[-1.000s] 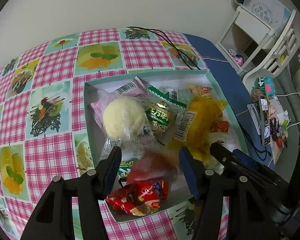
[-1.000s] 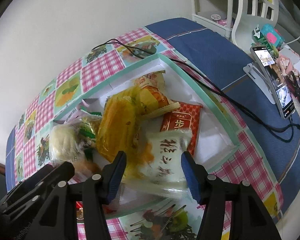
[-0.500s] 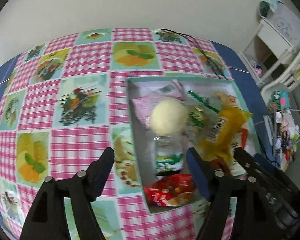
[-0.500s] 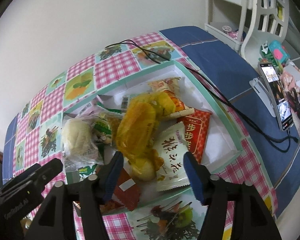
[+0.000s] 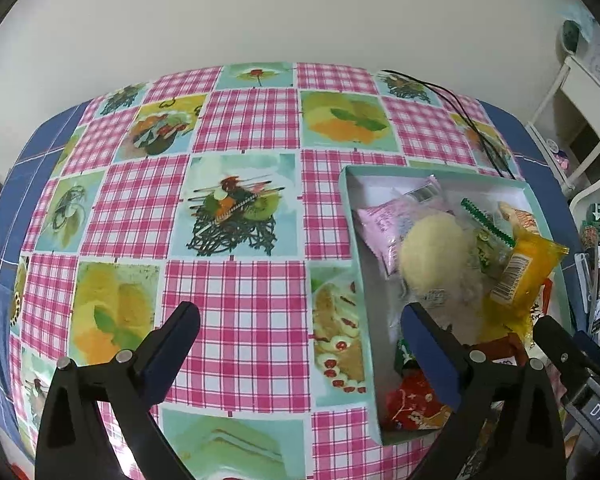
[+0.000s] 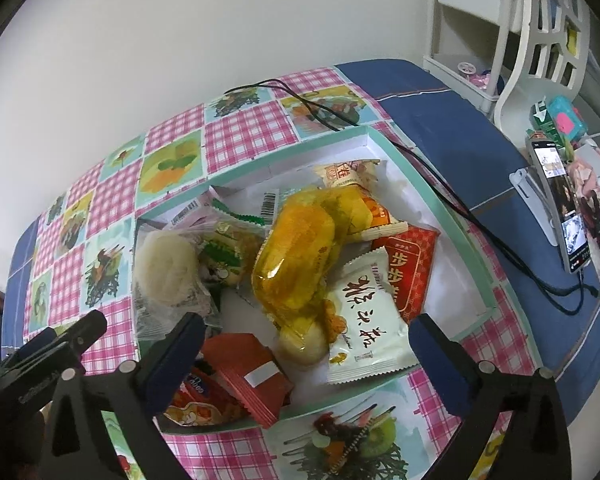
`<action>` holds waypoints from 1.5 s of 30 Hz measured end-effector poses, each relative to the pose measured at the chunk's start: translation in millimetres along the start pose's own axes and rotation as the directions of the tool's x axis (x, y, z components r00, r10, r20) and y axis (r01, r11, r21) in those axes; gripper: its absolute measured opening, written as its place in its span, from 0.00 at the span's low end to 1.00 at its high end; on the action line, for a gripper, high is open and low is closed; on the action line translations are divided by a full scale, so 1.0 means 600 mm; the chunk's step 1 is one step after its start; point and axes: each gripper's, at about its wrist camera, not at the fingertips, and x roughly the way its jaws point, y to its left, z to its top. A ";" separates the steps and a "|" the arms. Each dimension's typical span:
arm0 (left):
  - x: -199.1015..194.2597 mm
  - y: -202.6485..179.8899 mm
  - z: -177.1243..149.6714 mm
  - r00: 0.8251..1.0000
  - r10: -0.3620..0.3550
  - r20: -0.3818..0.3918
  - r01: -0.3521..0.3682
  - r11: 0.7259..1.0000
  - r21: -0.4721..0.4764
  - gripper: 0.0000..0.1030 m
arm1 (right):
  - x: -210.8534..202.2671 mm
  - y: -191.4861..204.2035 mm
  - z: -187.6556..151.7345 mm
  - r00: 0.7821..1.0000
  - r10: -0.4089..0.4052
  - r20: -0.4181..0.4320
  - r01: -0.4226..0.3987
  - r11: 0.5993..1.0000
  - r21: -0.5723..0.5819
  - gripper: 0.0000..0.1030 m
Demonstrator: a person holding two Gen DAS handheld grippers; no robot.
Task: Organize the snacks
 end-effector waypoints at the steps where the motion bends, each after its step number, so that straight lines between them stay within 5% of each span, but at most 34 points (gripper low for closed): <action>1: -0.001 0.000 -0.002 1.000 0.019 0.006 -0.019 1.000 0.002 0.97 | 0.000 0.002 0.000 1.000 0.000 0.000 0.000 1.000 -0.003 1.00; 13: -0.017 0.021 -0.024 0.958 0.287 0.016 -0.287 0.958 -0.009 0.97 | -0.014 0.035 -0.021 1.000 -0.010 0.007 0.011 0.997 -0.075 1.00; 22: -0.056 0.053 -0.062 0.955 0.297 -0.020 -0.297 0.955 0.001 0.97 | -0.035 0.067 -0.047 1.000 0.008 0.011 -0.007 0.994 -0.111 1.00; 45: -0.142 0.108 -0.158 0.958 0.286 0.029 -0.286 0.958 -0.013 0.97 | -0.114 0.095 -0.145 0.998 0.010 0.069 0.003 0.980 -0.199 1.00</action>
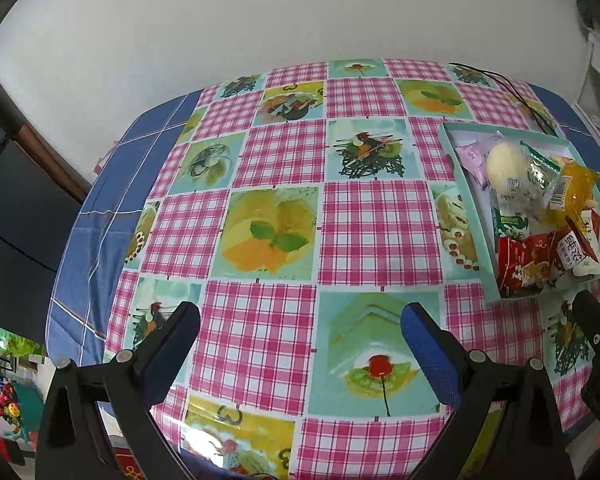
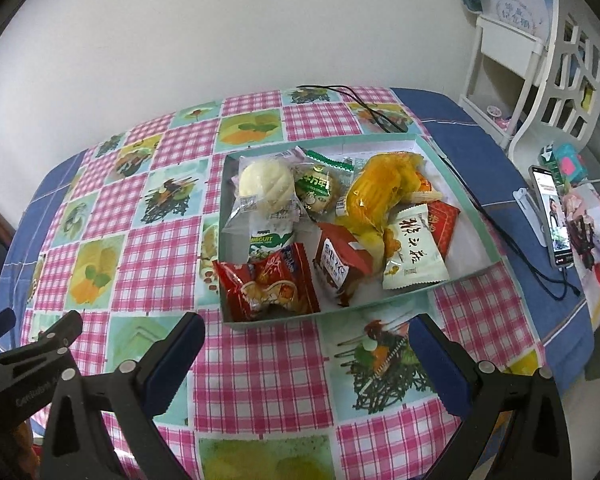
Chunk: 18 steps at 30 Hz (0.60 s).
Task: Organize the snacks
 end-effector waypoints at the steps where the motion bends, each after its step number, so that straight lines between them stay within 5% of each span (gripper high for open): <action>1: -0.002 0.002 -0.003 1.000 -0.001 0.002 0.001 1.000 -0.002 0.97 | -0.001 0.000 -0.002 1.000 -0.001 0.001 0.001 1.000 -0.001 1.00; 18: -0.005 0.012 -0.005 1.000 -0.019 0.003 0.019 1.000 -0.012 0.97 | -0.003 0.008 -0.005 1.000 -0.005 0.001 0.005 1.000 -0.013 1.00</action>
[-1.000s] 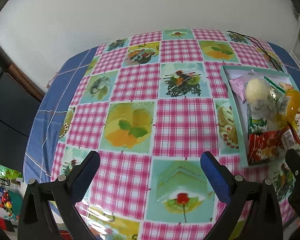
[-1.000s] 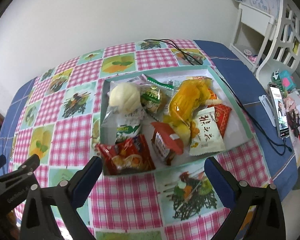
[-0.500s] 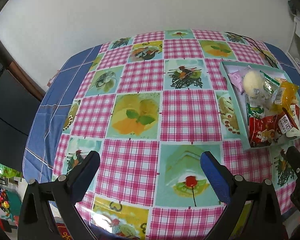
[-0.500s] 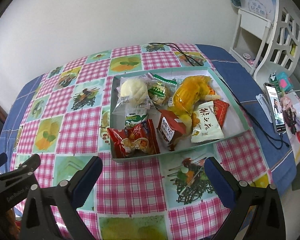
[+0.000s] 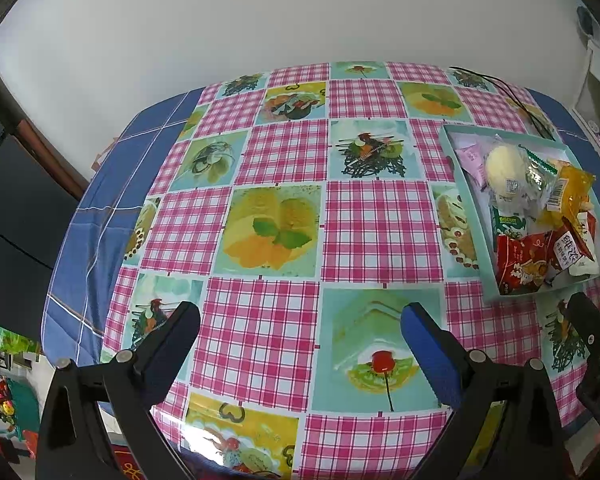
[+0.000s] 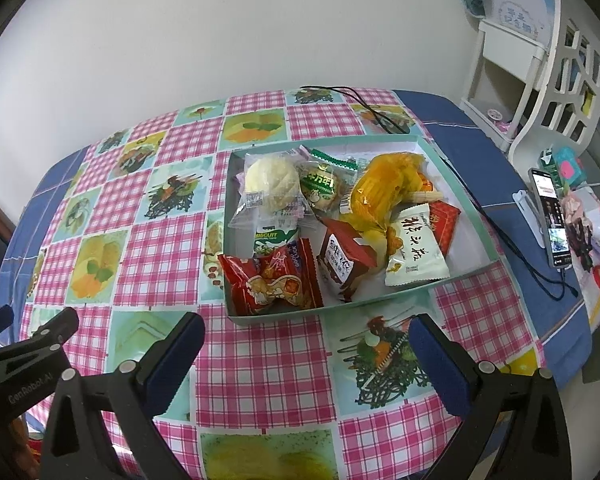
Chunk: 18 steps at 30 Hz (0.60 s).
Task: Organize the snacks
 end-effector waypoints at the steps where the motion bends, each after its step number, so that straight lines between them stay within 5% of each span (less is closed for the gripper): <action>1: 0.000 0.000 0.000 1.000 -0.001 0.001 0.001 1.000 -0.001 0.97 | 0.000 0.001 0.000 1.000 0.000 0.000 0.000 1.000 -0.001 1.00; 18: 0.002 0.007 0.005 1.000 0.006 0.002 -0.005 1.000 -0.023 0.97 | 0.003 0.010 0.001 1.000 -0.004 0.000 0.004 1.000 -0.022 1.00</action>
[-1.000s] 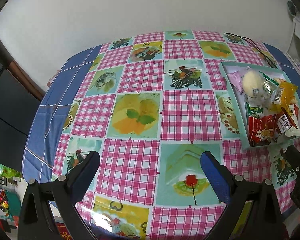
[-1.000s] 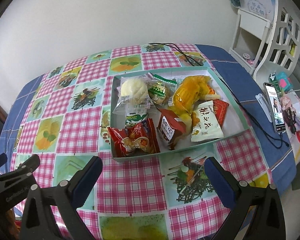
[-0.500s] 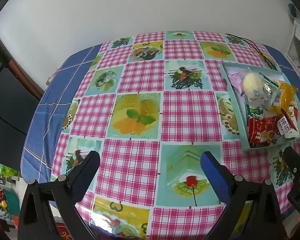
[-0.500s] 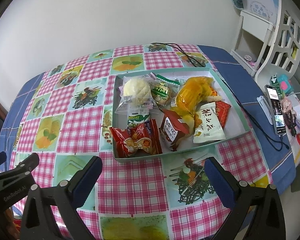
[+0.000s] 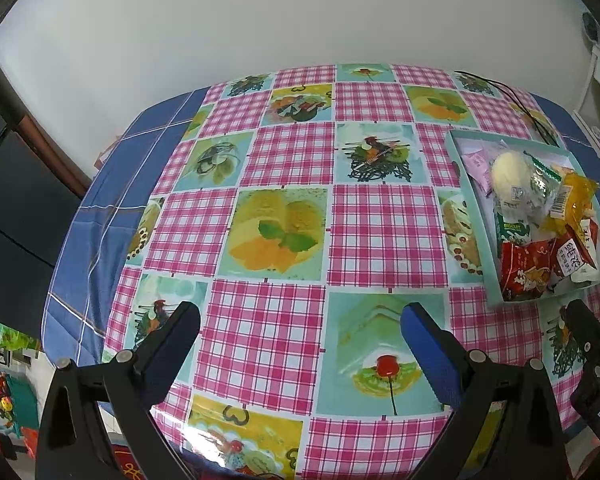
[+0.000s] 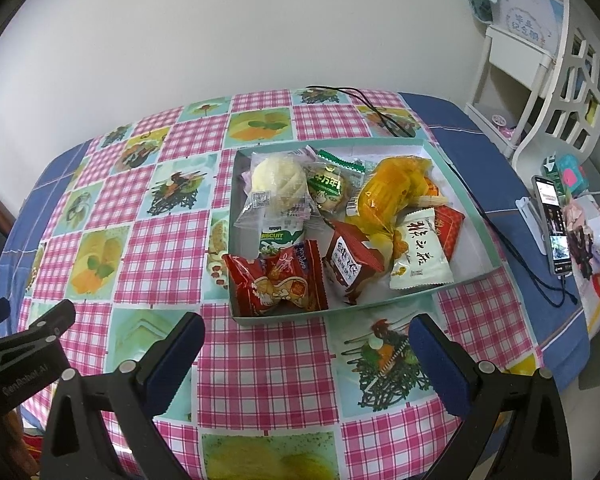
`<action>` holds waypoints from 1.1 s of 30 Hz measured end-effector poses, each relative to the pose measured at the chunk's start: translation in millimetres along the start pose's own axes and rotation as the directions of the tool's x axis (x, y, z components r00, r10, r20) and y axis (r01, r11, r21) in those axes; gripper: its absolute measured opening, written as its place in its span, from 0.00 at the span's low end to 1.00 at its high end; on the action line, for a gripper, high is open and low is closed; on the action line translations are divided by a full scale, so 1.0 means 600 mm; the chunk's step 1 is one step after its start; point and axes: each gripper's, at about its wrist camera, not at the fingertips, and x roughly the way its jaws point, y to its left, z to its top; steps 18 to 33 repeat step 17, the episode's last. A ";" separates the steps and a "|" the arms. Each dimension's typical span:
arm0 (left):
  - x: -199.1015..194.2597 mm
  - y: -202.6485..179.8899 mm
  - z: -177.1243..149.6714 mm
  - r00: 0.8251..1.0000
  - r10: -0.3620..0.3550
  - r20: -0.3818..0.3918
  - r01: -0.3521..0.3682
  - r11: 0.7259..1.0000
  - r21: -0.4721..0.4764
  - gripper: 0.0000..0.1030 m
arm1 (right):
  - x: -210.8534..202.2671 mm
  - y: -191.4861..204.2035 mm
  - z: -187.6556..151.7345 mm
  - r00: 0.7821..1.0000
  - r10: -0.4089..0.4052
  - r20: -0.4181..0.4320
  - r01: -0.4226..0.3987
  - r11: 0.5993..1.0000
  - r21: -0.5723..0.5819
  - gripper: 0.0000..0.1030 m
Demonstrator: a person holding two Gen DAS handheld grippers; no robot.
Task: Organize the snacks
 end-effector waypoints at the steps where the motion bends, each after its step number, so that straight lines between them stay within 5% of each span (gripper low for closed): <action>1: 0.000 0.000 0.000 1.000 0.001 -0.001 -0.001 1.000 -0.002 0.97 | -0.001 0.001 0.000 1.000 0.000 0.000 0.000 1.000 -0.001 1.00; 33: -0.001 -0.005 0.002 1.000 -0.012 0.010 0.012 1.000 0.001 0.97 | 0.002 0.006 0.002 1.000 -0.002 -0.006 0.002 1.000 -0.012 1.00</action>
